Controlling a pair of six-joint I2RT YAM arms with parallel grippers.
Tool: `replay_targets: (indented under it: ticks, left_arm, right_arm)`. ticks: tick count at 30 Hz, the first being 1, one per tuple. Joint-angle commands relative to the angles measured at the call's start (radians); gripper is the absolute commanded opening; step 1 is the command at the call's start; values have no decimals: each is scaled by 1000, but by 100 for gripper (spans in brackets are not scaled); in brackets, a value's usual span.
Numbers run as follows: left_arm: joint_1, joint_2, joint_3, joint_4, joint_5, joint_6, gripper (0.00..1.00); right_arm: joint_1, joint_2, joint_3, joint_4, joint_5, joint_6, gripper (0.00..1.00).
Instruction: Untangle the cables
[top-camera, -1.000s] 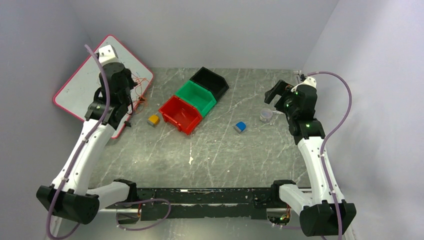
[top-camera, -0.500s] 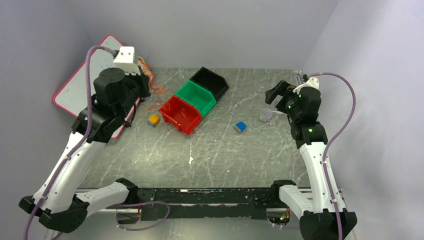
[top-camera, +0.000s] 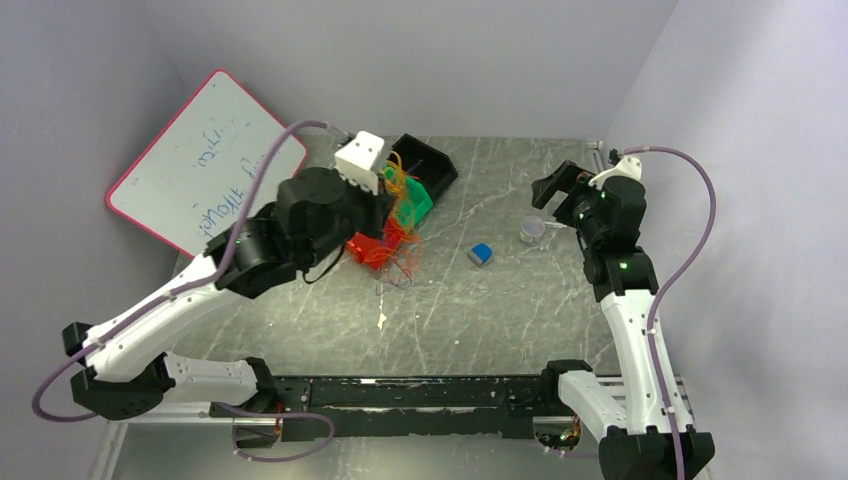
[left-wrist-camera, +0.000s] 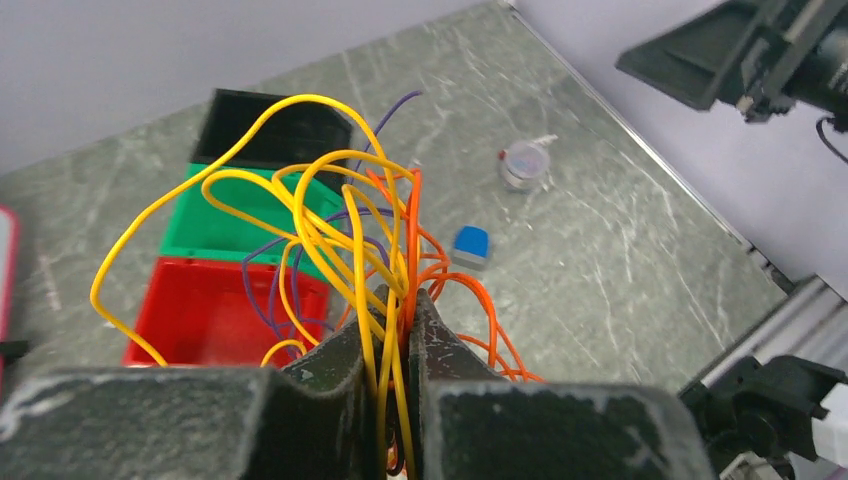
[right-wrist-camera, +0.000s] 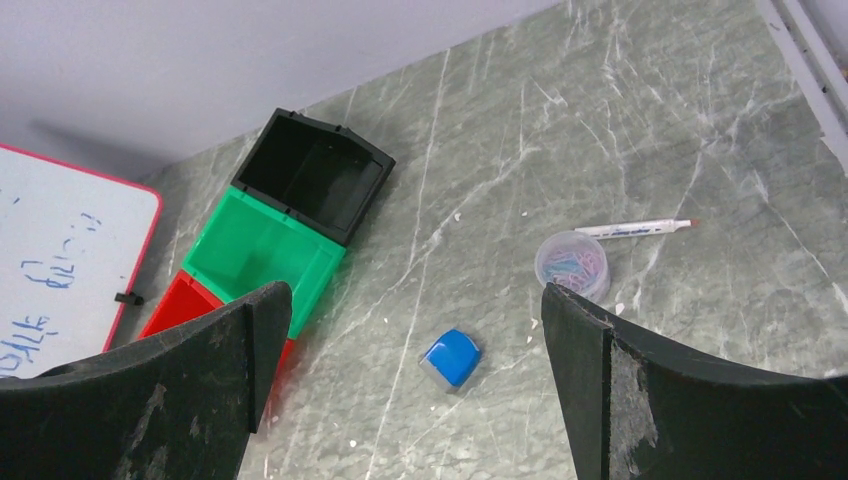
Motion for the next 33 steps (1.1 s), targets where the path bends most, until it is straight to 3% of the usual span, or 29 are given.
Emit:
replay_targets:
  ticks: [1, 11, 17, 23, 33]
  left_arm:
    - [-19, 39, -85, 154, 85, -41, 7]
    - [-19, 231, -287, 397, 313, -166, 10]
    - [-6, 359, -317, 438, 365, -155, 45]
    - [39, 364, -453, 523, 398, -188, 66]
    - [103, 335, -533, 547, 441, -227, 66]
  right_arm:
    - [-5, -25, 16, 8, 13, -1, 100]
    - [-5, -40, -68, -6, 36, 45, 100]
    - [-6, -49, -116, -19, 39, 53, 100]
    - [-5, -36, -151, -24, -4, 61, 100]
    - [-4, 4, -209, -40, -160, 12, 100]
